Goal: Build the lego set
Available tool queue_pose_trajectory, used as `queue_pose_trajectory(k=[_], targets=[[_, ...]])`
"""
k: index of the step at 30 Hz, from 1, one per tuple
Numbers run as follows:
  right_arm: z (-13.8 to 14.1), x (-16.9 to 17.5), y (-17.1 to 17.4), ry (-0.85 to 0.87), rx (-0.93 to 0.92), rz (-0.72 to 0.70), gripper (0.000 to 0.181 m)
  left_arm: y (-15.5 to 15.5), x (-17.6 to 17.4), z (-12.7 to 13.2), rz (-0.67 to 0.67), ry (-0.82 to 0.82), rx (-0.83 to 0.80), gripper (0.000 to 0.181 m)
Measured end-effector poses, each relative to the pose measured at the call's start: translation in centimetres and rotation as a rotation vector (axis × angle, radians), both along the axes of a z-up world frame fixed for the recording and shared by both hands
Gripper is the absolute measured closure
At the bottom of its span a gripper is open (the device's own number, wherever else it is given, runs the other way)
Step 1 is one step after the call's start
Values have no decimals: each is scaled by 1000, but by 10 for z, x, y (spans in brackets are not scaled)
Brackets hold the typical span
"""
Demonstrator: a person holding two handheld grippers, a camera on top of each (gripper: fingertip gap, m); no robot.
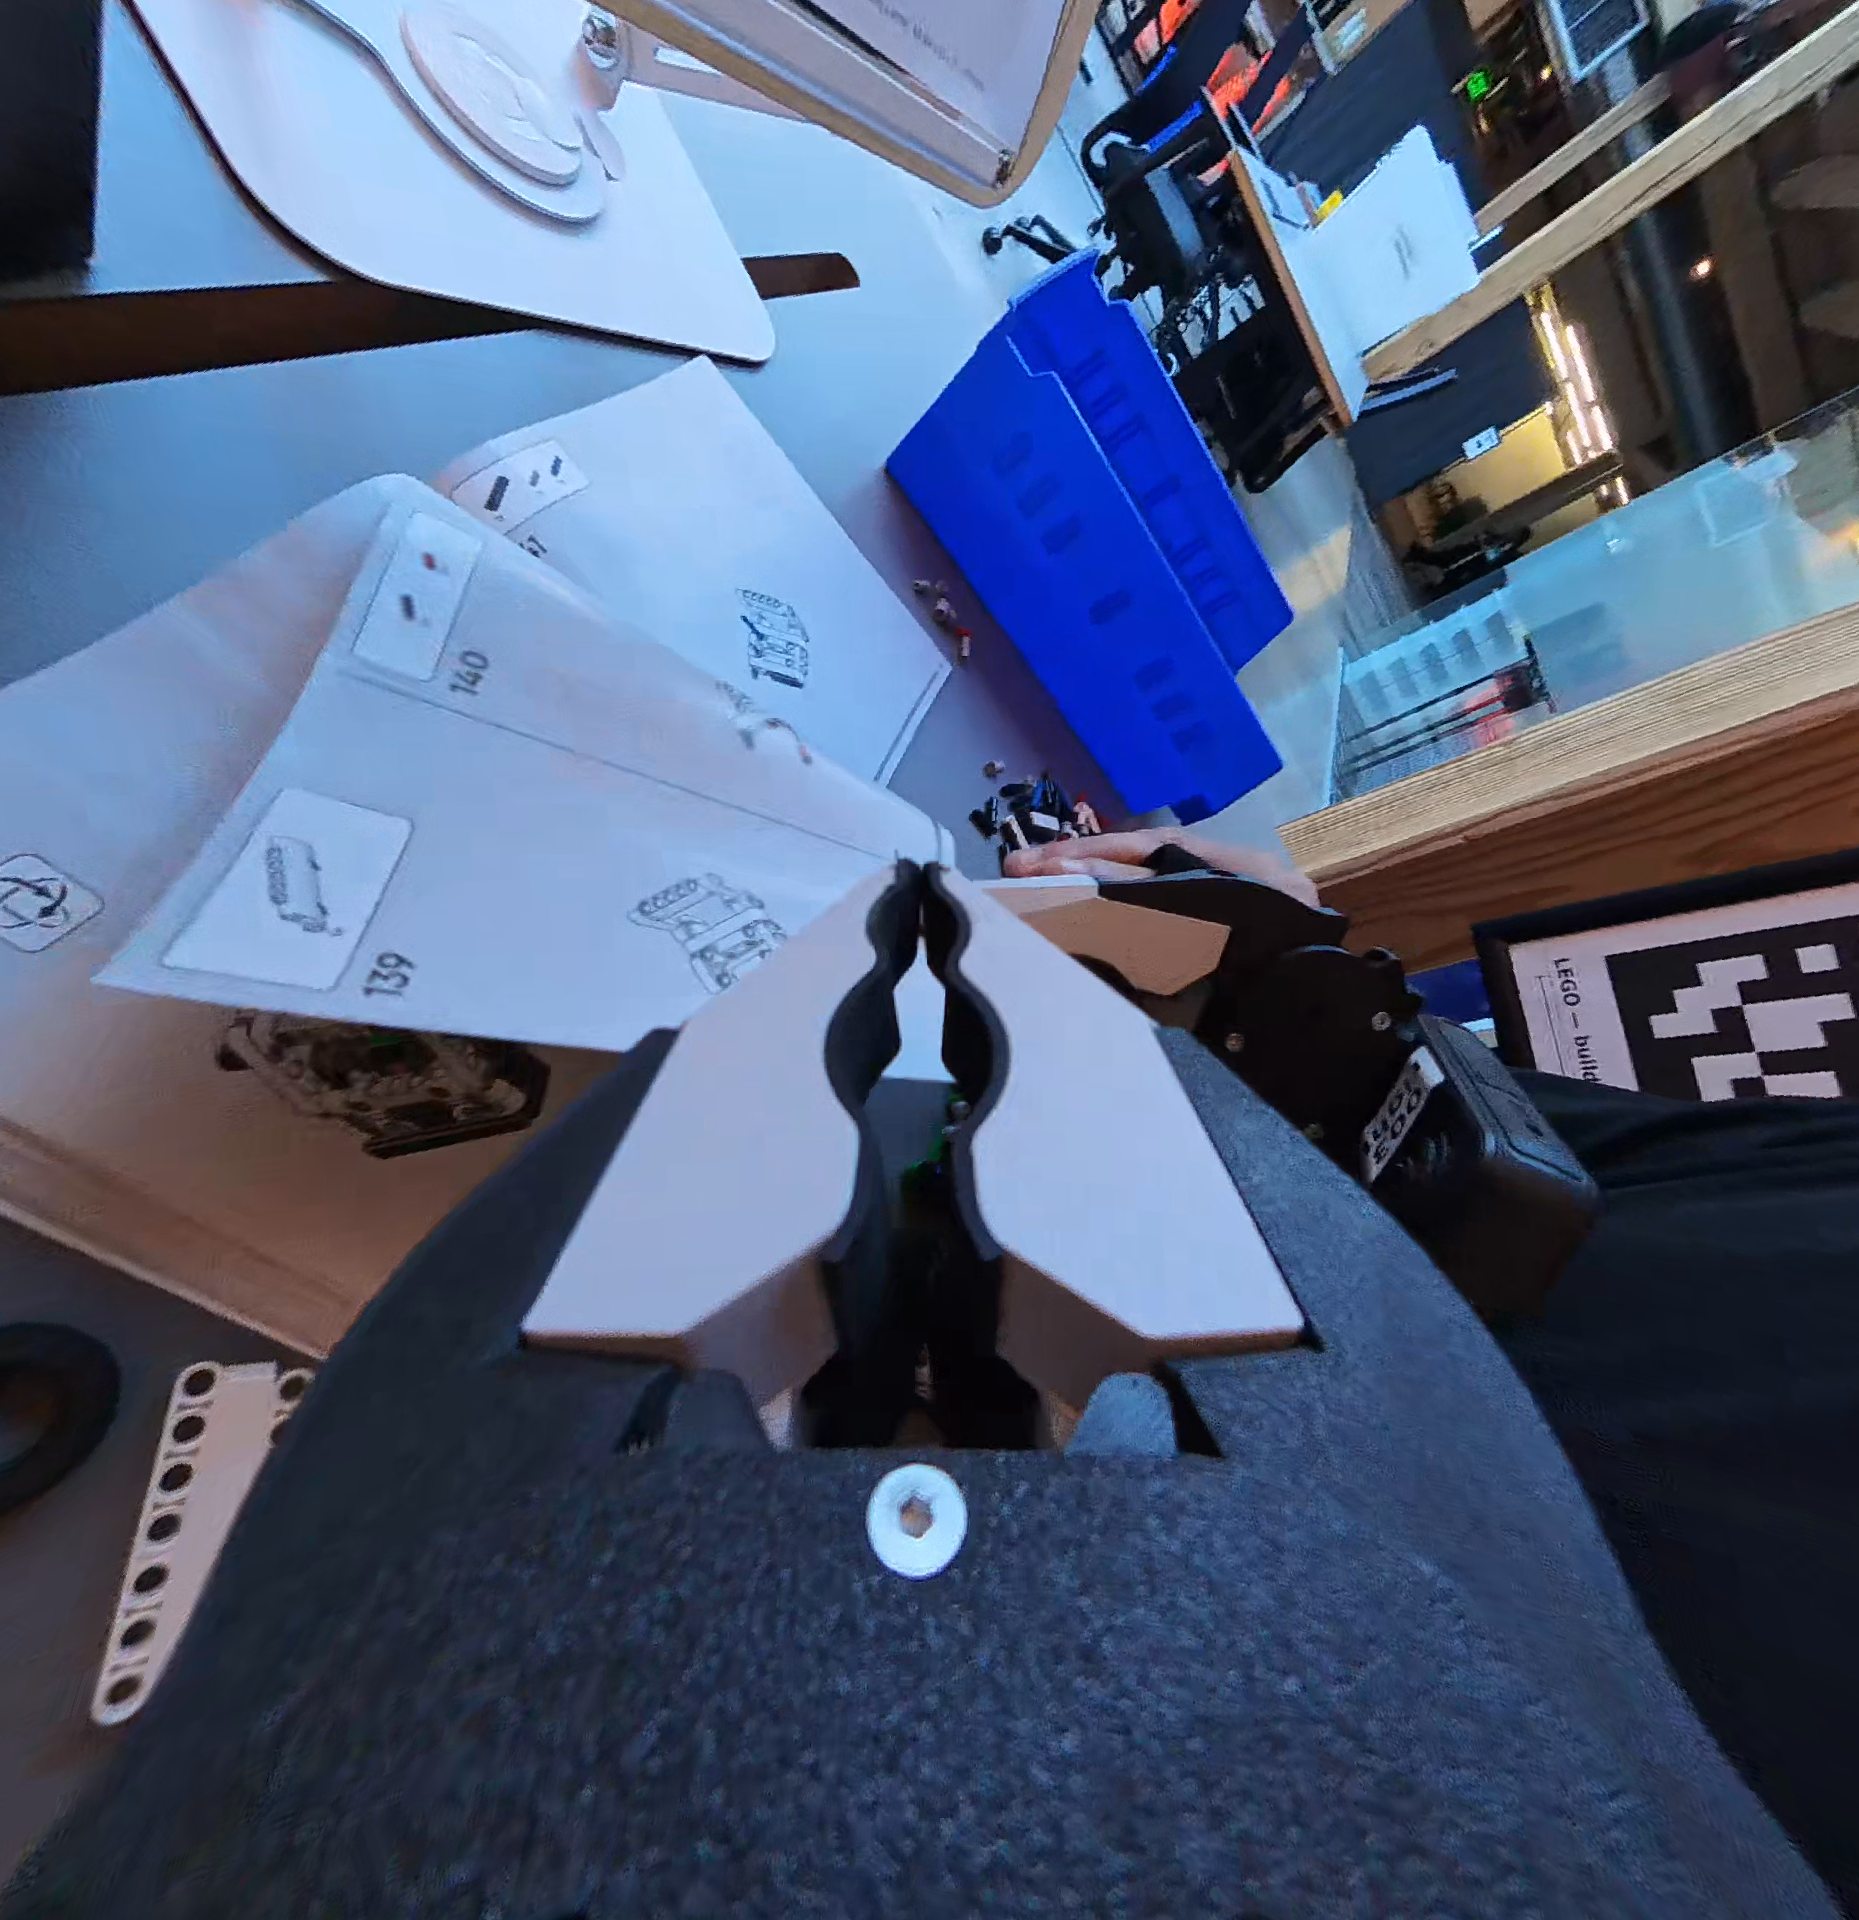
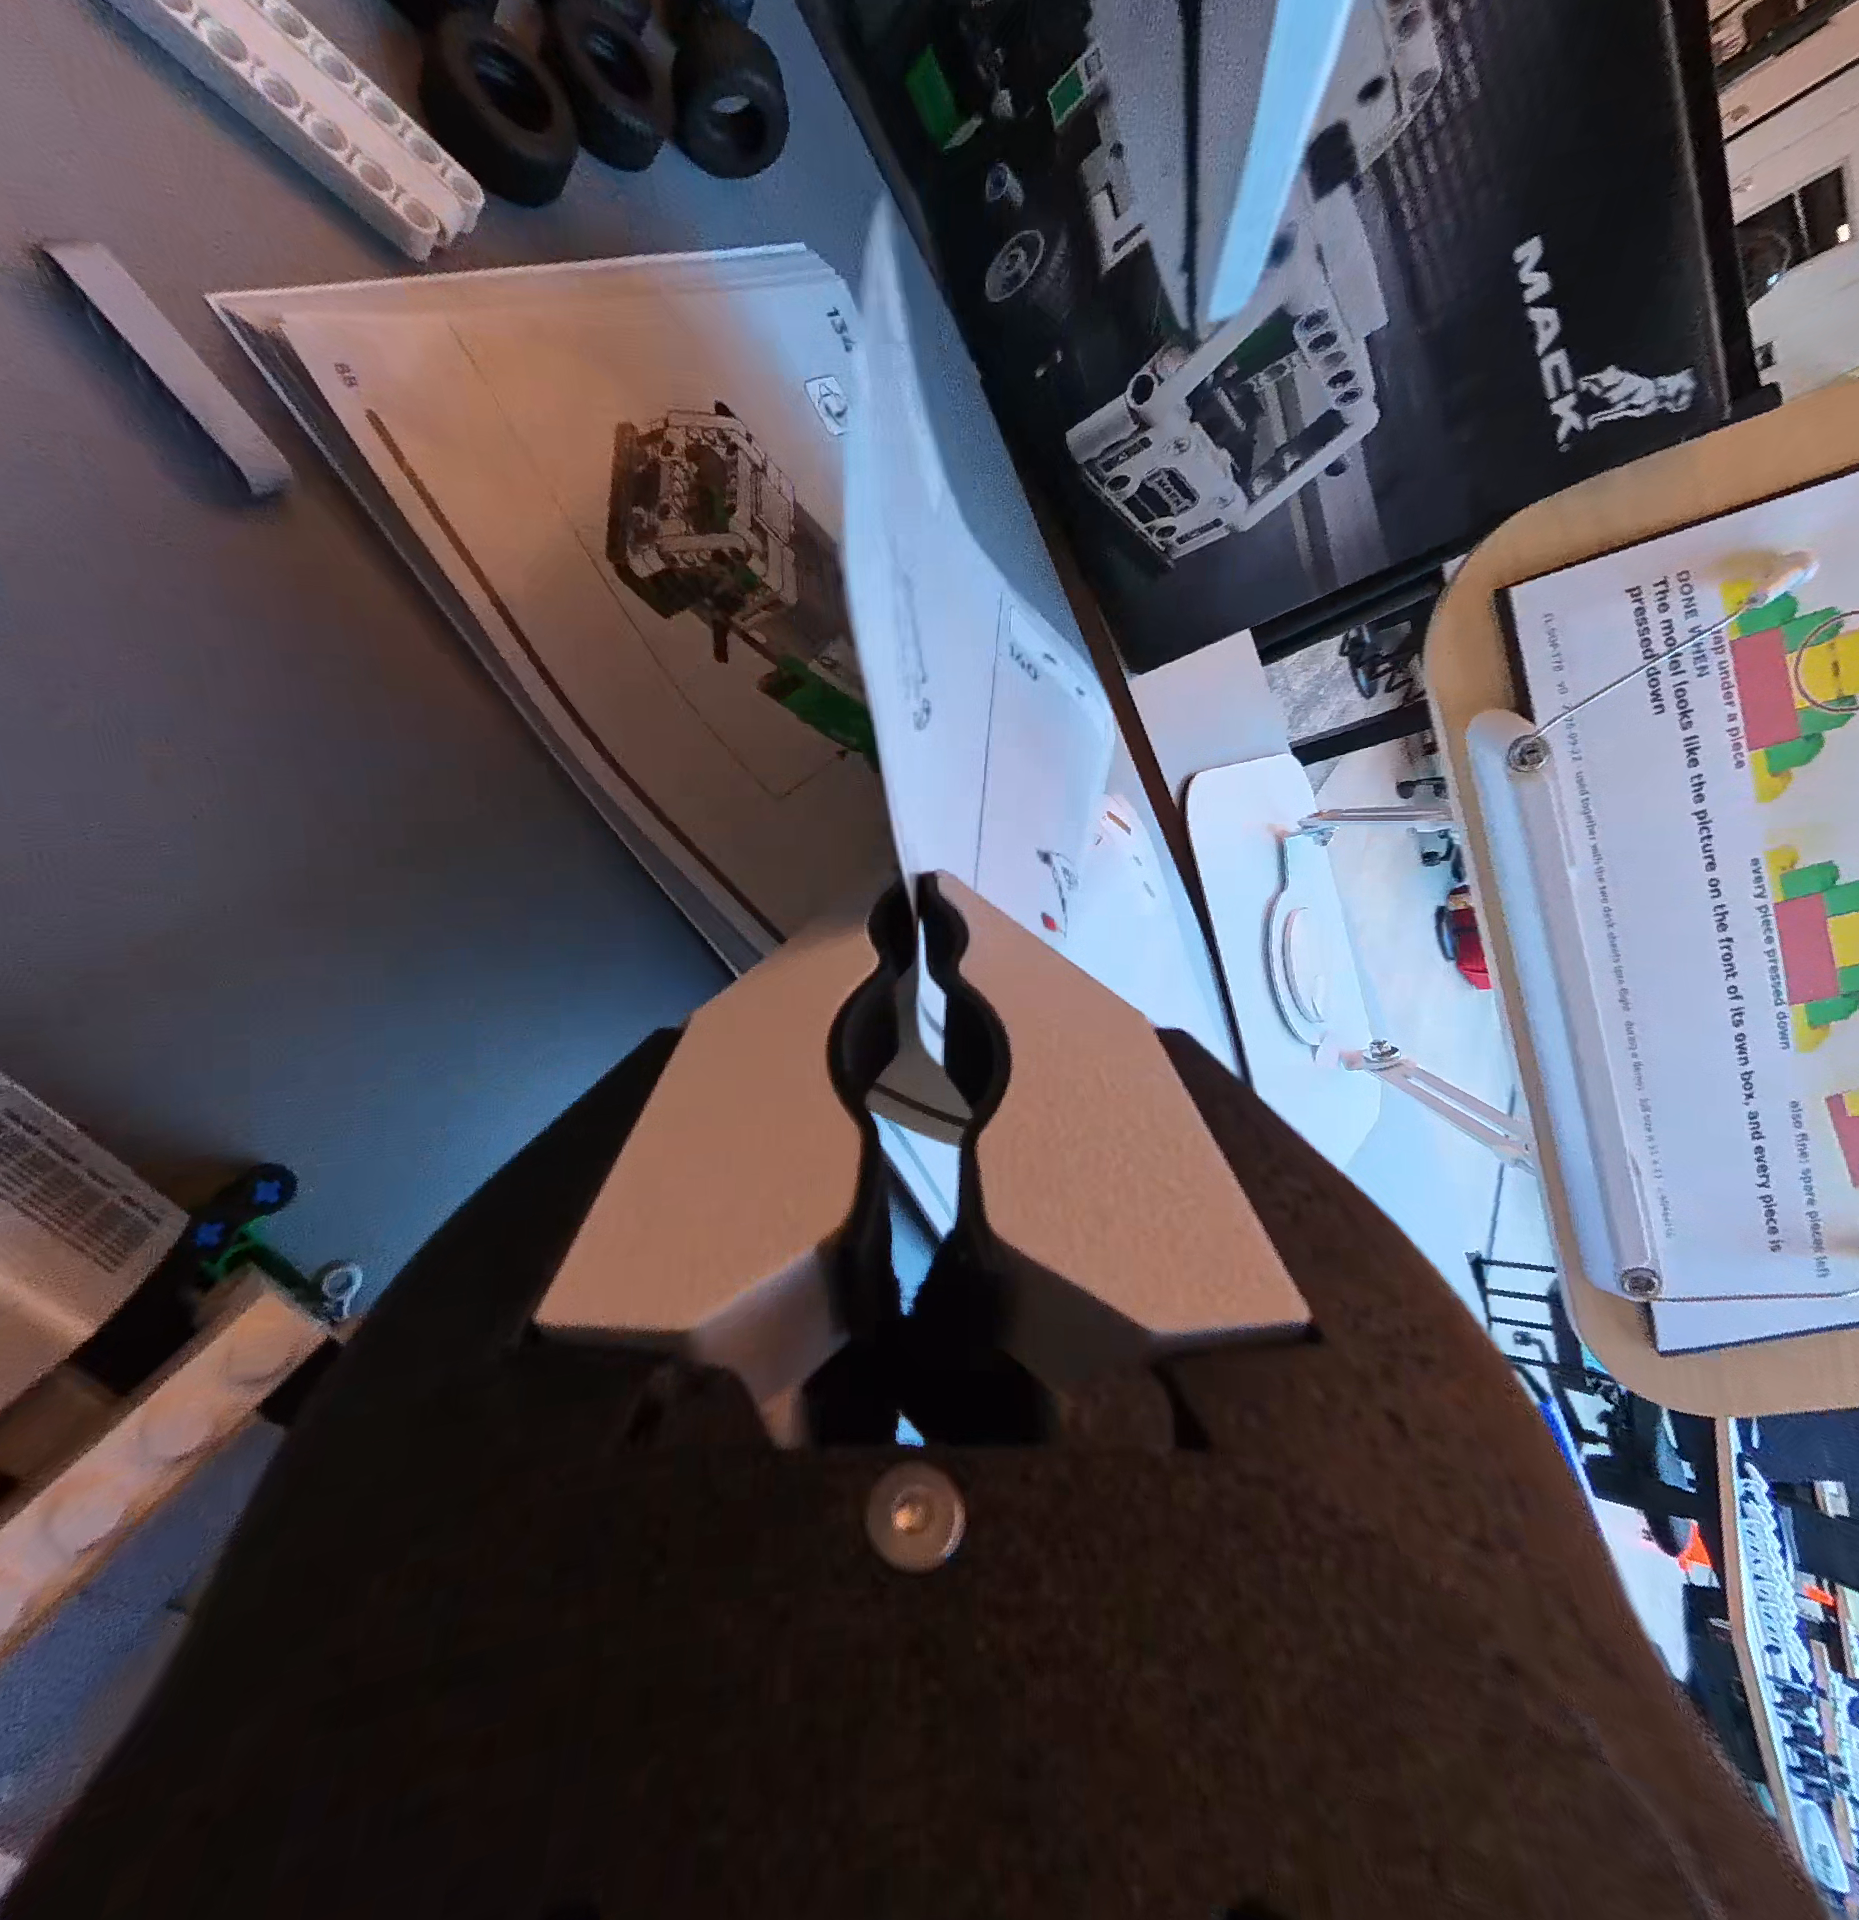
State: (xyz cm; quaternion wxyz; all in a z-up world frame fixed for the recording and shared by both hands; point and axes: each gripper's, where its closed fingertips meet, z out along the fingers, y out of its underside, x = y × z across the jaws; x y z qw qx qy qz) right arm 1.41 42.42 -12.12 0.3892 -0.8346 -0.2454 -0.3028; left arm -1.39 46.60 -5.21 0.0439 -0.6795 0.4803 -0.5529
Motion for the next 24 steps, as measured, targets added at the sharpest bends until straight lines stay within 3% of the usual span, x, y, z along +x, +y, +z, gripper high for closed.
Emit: queue_pose_trajectory(k=[5, 7, 11, 13, 15, 16, 24], targets=[[-1, 3, -1, 1, 0, -9, 181, 13, -6, -7, 57, 28, 21, 178], [-1, 6, -2, 0, 4, -17, 181, 20, -11, -15, 105, 64, 32, 151], [1, 8, -2, -4, 12, -20, 181, 11, -17, -38, 99, 127, -30, 131], [2, 7, -2, -5, 16, -19, 181, 0, -15, -41, 70, 118, -124, 139], [3, 7, -2, -9, 23, -20, 181, -5, -11, -40, 52, 78, -199, 171], [4, 8, -2, -13, 27, -21, 181, -5, -9, -39, 53, 59, -225, 177], [11, 9, -4, -39, 89, -9, 178, 0, -1, -31, 49, 3, -177, 181]])
